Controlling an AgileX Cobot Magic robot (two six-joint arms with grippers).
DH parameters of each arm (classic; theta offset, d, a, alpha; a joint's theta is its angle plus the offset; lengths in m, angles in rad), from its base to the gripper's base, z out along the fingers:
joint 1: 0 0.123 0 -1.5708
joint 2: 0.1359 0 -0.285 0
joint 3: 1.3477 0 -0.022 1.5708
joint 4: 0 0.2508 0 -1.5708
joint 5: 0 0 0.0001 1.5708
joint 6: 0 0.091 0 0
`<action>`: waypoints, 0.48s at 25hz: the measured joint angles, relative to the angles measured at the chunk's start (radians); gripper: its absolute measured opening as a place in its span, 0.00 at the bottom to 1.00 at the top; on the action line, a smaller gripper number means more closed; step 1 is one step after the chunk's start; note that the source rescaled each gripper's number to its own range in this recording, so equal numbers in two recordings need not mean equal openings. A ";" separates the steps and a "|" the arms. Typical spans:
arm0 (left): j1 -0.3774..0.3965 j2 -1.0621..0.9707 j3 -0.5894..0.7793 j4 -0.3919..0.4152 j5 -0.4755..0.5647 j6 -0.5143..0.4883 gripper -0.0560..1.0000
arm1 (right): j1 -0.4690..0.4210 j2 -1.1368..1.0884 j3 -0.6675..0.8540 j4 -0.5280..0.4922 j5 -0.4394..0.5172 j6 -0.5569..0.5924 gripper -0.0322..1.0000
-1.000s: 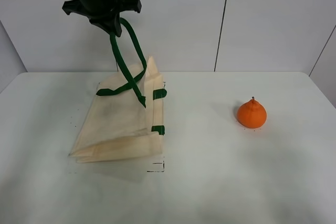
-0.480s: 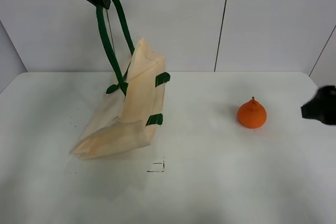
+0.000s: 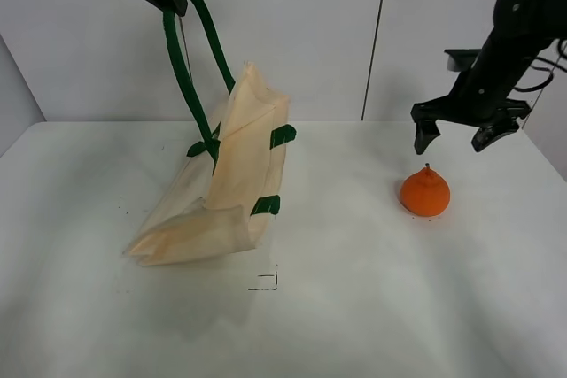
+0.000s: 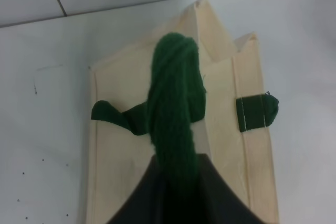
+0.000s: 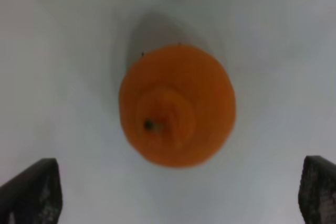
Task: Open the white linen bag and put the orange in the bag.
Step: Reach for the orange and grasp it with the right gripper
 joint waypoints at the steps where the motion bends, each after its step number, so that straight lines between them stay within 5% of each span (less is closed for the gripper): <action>1: 0.000 0.000 0.000 0.000 0.000 0.000 0.05 | 0.000 0.040 -0.033 -0.001 0.013 0.005 1.00; 12: 0.000 0.000 0.000 0.000 0.000 0.000 0.05 | 0.000 0.244 -0.085 0.009 0.002 0.026 1.00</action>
